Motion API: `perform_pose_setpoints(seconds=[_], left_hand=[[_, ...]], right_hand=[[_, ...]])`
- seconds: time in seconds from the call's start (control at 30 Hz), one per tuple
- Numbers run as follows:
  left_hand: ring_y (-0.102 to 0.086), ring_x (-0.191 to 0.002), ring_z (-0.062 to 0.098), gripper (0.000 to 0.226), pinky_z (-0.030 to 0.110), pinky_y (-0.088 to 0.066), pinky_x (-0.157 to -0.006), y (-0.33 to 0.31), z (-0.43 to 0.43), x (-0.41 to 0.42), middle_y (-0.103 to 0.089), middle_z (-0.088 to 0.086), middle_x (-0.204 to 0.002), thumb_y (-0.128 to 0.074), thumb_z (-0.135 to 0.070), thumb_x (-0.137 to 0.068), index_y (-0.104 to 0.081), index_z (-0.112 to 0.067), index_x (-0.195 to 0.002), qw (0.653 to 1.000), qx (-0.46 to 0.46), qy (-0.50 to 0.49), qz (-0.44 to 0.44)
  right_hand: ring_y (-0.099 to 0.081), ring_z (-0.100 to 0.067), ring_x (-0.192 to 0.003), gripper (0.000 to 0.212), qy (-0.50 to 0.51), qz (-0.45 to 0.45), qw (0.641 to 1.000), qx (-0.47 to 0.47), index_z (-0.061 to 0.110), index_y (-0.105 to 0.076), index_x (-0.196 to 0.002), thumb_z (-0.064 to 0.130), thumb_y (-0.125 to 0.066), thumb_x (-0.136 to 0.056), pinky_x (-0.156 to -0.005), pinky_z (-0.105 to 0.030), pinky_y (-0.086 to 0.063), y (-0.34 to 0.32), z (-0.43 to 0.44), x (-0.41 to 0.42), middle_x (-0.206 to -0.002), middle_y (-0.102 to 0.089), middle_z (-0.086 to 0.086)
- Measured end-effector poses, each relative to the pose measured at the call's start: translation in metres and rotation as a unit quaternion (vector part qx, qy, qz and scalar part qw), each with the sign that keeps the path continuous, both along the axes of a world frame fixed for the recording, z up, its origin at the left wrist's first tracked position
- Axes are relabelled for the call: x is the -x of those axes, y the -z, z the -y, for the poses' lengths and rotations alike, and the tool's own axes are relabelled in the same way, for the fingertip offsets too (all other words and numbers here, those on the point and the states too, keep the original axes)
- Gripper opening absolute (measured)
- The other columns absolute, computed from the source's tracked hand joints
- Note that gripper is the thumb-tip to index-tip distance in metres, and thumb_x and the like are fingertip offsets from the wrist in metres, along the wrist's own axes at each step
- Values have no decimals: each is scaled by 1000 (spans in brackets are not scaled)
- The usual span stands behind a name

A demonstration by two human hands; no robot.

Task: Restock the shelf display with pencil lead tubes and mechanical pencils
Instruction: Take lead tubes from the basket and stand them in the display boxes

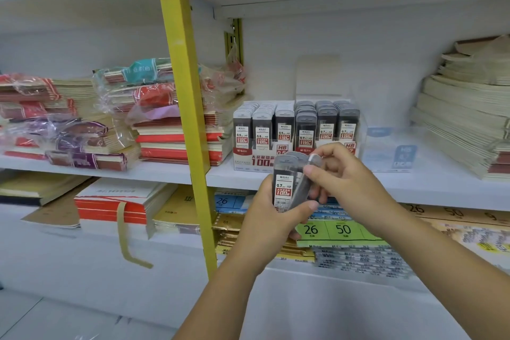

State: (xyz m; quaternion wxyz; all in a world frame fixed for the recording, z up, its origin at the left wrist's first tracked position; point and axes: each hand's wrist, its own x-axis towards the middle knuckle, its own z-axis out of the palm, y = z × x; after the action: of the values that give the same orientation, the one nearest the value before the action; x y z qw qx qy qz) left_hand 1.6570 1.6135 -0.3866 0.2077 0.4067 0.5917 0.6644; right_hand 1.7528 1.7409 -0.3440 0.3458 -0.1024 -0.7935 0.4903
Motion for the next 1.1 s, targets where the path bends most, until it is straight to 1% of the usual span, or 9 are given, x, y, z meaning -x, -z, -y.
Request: perform_pose_setpoints(seconds=[0.1,0.23,0.33,0.53,0.63,0.73,0.83,0.93,1.1], left_hand=[[-69,-89,0,53,22,-59,-63,0,0,1,-70,-26,-99,-84,-54,-63,-52,-60,-105,1000,5,0,12],[-71,-86,3,54,25,-59,-65,5,1,7,-72,-22,-97,-89,-38,-71,-55,-50,-111,997,10,10,74],[-70,-72,4,44,25,-58,-65,7,1,9,-73,-12,-96,-83,-28,-82,-58,-40,-116,995,19,12,94],[-69,-70,5,37,24,-57,-63,11,-2,11,-74,-5,-96,-76,-24,-88,-59,-37,-118,995,20,4,95],[-68,-68,5,35,24,-57,-62,10,-2,13,-74,-6,-91,-76,-24,-88,-60,-36,-116,996,15,-3,92],[-69,-69,6,29,25,-58,-61,9,-3,16,-75,-6,-89,-74,-32,-89,-61,-37,-115,994,7,-14,111],[-72,-72,10,12,29,-60,-61,8,-1,23,-77,-4,-91,-63,-36,-97,-61,-39,-108,984,-20,-41,173],[-75,-73,12,14,32,-61,-59,7,5,37,-77,-2,-87,-54,-27,-103,-60,-39,-106,974,-47,-81,206],[-76,-79,16,20,33,-61,-61,7,18,58,-76,-1,-89,-51,-22,-104,-59,-35,-118,970,-84,-107,201]], right_hand=[[-67,-16,-72,15,-32,17,998,48,27,-56,-109,18,-55,-97,-73,-32,-54,1,-7,-5,-91,-73,-1],[-70,-14,-90,22,-52,27,996,69,33,-58,-114,19,-50,-99,-79,-28,-57,3,-12,-8,-106,-73,8],[-68,-22,-95,29,-49,16,995,87,33,-60,-115,10,-50,-99,-76,-28,-54,1,-18,-10,-105,-73,1],[-69,-22,-89,35,-71,-3,993,96,39,-67,-106,7,-58,-94,-73,-26,-55,2,-15,-9,-99,-72,-6],[-70,-22,-81,36,-59,-27,990,128,29,-61,-116,4,-64,-90,-72,-27,-56,6,-16,-5,-92,-73,-6],[-71,-27,-81,29,-12,-61,988,139,19,-56,-108,3,-67,-87,-74,-32,-58,6,-15,-2,-90,-75,-6],[-73,-21,-80,32,43,-117,990,70,33,-58,-95,5,-70,-86,-70,-29,-59,-9,-10,0,-92,-75,-1],[-72,-13,-89,40,47,-181,982,-24,42,-57,-89,4,-70,-85,-71,-24,-58,-39,-5,7,-94,-73,5],[-63,4,-87,29,118,-124,939,-299,35,-52,-99,14,-69,-88,-67,-9,-50,-86,-3,30,-90,-63,16]])
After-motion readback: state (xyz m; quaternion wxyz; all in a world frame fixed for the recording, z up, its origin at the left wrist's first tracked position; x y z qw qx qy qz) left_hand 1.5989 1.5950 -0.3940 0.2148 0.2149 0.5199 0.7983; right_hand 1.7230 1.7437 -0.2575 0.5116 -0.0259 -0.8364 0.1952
